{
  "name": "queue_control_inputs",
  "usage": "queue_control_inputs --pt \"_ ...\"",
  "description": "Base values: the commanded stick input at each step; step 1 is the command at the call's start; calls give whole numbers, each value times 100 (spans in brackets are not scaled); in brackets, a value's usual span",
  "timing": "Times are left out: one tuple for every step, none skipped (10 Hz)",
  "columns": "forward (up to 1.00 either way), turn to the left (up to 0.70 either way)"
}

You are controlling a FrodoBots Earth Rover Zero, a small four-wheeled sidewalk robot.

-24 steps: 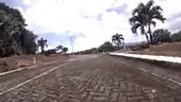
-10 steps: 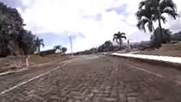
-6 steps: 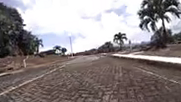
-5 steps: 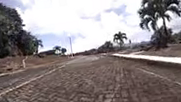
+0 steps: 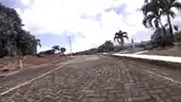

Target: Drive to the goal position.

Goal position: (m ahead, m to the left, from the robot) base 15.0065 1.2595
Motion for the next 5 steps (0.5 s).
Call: queue_control_inputs --pt "100 0" --pt "100 0" --pt "100 0" --pt "100 0" --pt "100 0"
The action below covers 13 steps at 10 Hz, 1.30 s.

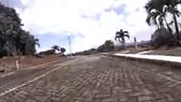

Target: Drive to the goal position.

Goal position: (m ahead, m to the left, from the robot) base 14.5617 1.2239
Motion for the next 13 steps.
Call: queue_control_inputs --pt "100 0" --pt "100 0" --pt "100 0" --pt "100 0" --pt "100 0" --pt "100 0" --pt "100 0" --pt "100 0" --pt "100 0" --pt "100 0" --pt "100 0" --pt "100 0" --pt "100 0"
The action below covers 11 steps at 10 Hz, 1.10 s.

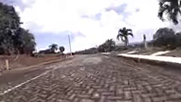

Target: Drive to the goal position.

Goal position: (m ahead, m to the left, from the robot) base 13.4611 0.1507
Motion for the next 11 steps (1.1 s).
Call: queue_control_inputs --pt "100 0" --pt "100 0" --pt "100 0" --pt "100 0" --pt "100 0" --pt "100 0" --pt "100 0" --pt "100 0" --pt "100 0" --pt "100 0" --pt "100 0"
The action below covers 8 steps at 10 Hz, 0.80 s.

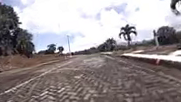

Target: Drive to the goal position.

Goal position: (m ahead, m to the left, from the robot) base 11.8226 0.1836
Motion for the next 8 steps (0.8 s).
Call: queue_control_inputs --pt "100 0" --pt "100 0" --pt "100 0" --pt "100 0" --pt "100 0" --pt "100 0" --pt "100 0" --pt "100 0"
